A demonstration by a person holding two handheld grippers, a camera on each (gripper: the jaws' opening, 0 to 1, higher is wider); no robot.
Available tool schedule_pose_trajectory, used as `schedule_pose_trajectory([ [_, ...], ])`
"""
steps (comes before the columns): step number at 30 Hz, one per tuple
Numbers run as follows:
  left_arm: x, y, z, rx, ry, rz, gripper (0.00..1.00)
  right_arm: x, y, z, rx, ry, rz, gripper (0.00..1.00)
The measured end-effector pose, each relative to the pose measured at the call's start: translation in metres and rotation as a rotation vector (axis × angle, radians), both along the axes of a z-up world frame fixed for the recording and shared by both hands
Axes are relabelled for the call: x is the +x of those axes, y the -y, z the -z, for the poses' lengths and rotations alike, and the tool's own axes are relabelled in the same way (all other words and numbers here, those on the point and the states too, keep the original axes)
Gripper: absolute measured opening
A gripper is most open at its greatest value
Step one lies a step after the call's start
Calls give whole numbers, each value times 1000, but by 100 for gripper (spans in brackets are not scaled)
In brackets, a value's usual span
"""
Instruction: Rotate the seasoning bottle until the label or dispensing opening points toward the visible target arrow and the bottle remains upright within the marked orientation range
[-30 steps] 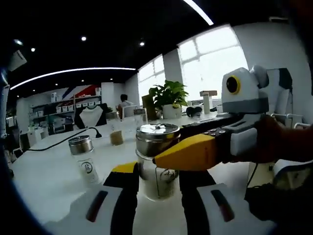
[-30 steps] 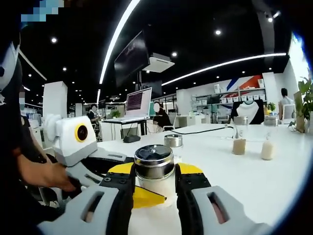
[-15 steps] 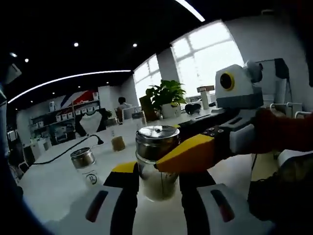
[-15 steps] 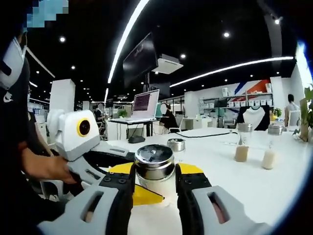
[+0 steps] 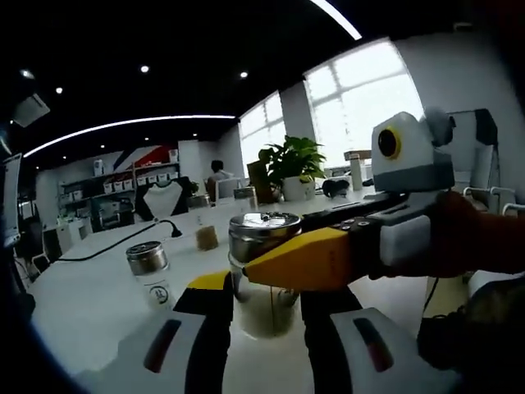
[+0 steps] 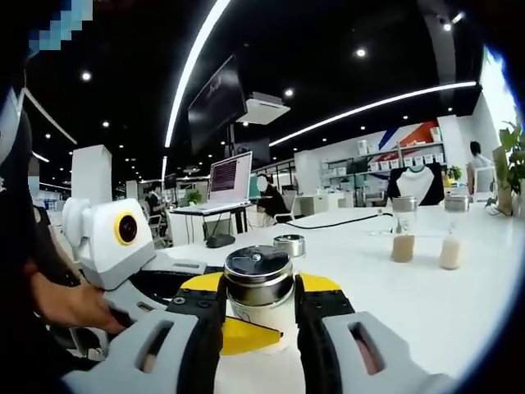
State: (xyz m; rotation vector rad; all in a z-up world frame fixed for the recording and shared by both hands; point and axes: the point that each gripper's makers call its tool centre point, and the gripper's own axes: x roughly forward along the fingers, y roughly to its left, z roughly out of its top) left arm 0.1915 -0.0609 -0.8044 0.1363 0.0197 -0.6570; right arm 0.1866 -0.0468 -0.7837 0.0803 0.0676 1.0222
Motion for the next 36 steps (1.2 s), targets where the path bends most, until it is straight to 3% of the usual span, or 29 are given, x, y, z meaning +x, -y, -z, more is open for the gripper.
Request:
schedule_pose_trajectory([
  [11,1,-13,4,-74,-65,18,35,10,-1,-1,5,4,-13,30],
  [16,0,-23,11,-49,-80,-3,40,21,4,-1,2,0,7,30],
  [23,-2,-31,17,-35,-107,-5,55,44,6,1,-25,-18,65,31],
  [28,-2,-38,17,-52,-102,-17,59,55,2,6,-83,15,60,31],
  [31,-3,-41,21,-12,-94,-26,71,64,1,8,-98,27,51,31],
  [33,-2,-44,22,3,-90,-34,77,73,1,13,-94,1,40,31],
  [36,-3,-47,21,-36,-103,-28,78,81,2,19,-108,-9,51,31],
])
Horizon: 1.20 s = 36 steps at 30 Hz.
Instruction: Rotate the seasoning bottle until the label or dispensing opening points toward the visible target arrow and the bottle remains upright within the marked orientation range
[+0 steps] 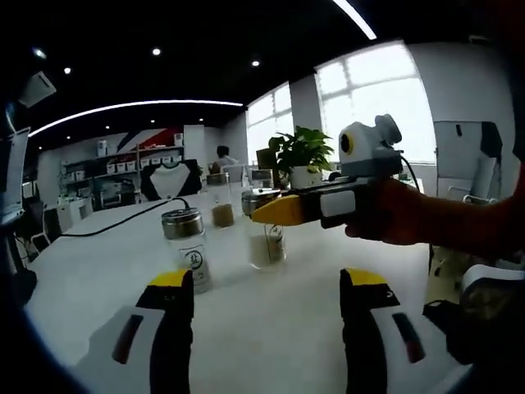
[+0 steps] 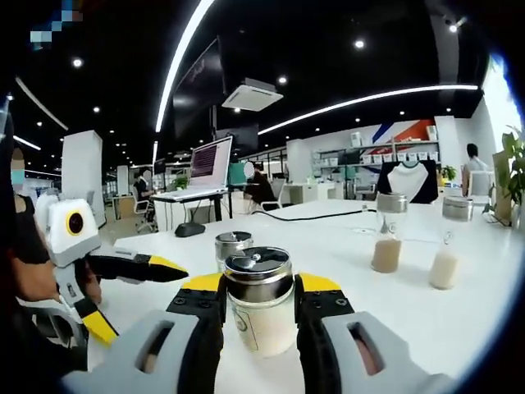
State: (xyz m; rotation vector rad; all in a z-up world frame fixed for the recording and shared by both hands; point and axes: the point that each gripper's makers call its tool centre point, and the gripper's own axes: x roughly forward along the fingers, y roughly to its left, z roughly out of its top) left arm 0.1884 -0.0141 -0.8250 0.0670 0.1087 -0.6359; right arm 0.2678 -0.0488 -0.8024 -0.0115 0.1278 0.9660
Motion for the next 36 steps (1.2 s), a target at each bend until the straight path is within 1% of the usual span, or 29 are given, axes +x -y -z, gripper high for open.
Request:
schedule_pose_trajectory([
  [1,0,-1,-1,-15,-7,5,79,1,0,0,0,-1,0,31],
  [2,1,-1,-1,-16,-9,8,82,3,0,1,8,-13,-3,31],
  [4,0,1,0,-12,-12,22,83,6,0,2,16,-21,-5,31],
  [7,0,1,-1,-34,-9,24,85,10,0,4,-6,-17,1,31],
  [10,0,5,1,-51,-32,40,92,12,0,6,-15,-19,-1,31],
  [14,1,5,1,-51,-28,38,92,13,-1,6,-22,-18,-12,31],
  [17,2,5,0,-72,-40,44,94,15,-1,7,-9,-33,-18,31],
  [20,3,5,0,-73,-43,48,95,17,-1,7,13,-51,-30,31],
  [22,3,5,-1,-69,-41,50,95,16,-1,7,1,-40,-34,31],
  [30,2,8,1,-48,-53,62,94,19,-1,6,12,-43,-52,31],
  [36,3,8,-1,-50,-48,61,94,18,-1,7,7,-43,-52,31],
])
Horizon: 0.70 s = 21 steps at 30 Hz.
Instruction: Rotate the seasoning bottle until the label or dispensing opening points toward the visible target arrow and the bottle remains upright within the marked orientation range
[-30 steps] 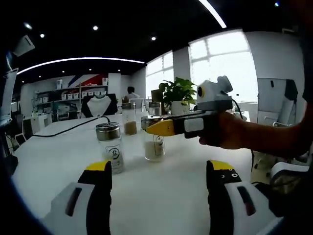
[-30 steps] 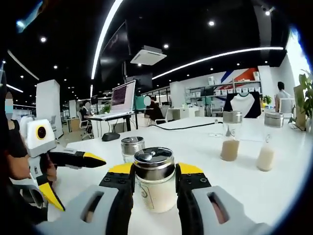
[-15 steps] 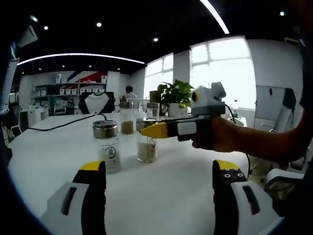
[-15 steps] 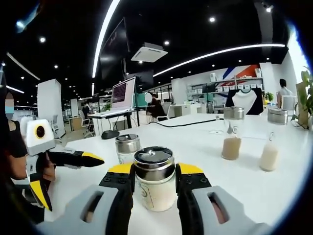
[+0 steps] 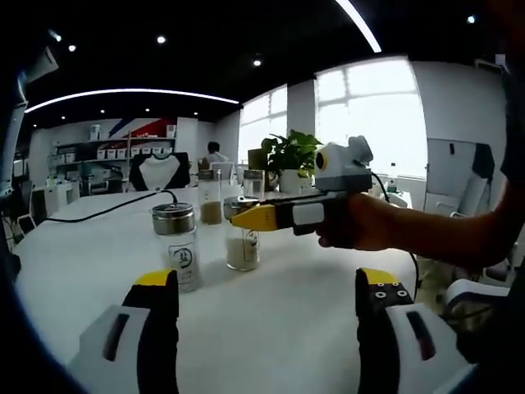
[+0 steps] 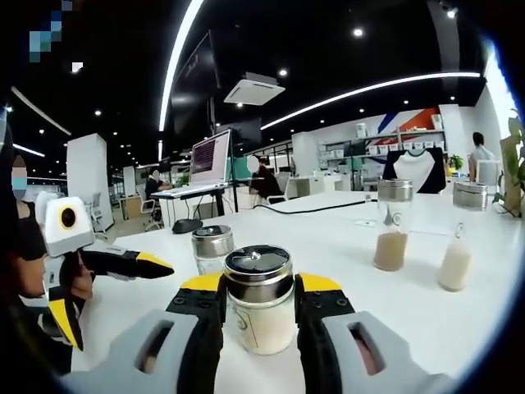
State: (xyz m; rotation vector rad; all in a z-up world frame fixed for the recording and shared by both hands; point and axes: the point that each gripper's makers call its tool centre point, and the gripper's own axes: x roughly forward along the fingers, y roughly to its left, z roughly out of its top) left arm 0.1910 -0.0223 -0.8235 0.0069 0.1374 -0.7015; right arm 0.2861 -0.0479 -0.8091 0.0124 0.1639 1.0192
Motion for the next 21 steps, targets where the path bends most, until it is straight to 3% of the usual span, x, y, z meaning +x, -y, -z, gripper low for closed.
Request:
schedule_pose_trajectory([
  [5,-1,2,2,11,-7,5,95,-1,0,6,-9,-38,4,33],
  [6,-1,2,2,6,-11,7,95,-1,1,15,-63,-37,15,35],
  [7,-2,3,2,0,-14,8,95,-1,0,15,-71,-21,17,40],
  [10,-2,1,2,0,-16,4,95,-5,1,9,-53,-10,25,48],
  [21,11,-15,4,15,-20,-56,94,-16,32,-2,-49,55,161,54],
])
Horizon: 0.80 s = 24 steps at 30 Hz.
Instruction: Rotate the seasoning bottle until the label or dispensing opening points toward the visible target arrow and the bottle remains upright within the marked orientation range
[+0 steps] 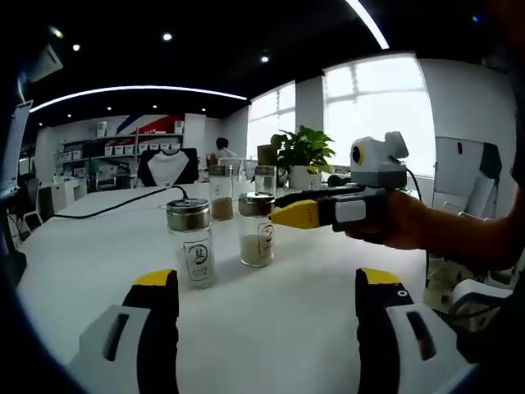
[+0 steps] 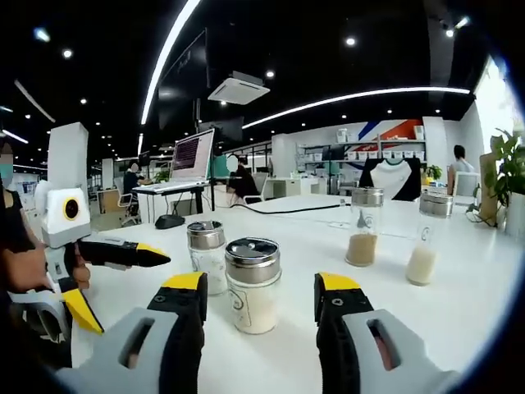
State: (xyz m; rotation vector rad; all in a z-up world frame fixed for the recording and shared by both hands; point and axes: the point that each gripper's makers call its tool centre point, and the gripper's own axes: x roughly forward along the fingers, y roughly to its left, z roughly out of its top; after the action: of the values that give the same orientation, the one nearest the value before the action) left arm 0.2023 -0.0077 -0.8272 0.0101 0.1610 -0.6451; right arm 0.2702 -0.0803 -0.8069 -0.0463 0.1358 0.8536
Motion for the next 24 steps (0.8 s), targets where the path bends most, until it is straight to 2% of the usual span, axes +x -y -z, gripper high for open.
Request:
schedule_pose_trajectory([
  [9,3,-6,0,-33,5,-38,92,-23,26,5,2,13,41,62],
  [15,-1,-13,3,-16,14,-76,92,-39,48,2,9,66,102,78],
  [24,-7,-24,-1,-13,29,-116,91,-60,76,1,62,64,154,77],
])
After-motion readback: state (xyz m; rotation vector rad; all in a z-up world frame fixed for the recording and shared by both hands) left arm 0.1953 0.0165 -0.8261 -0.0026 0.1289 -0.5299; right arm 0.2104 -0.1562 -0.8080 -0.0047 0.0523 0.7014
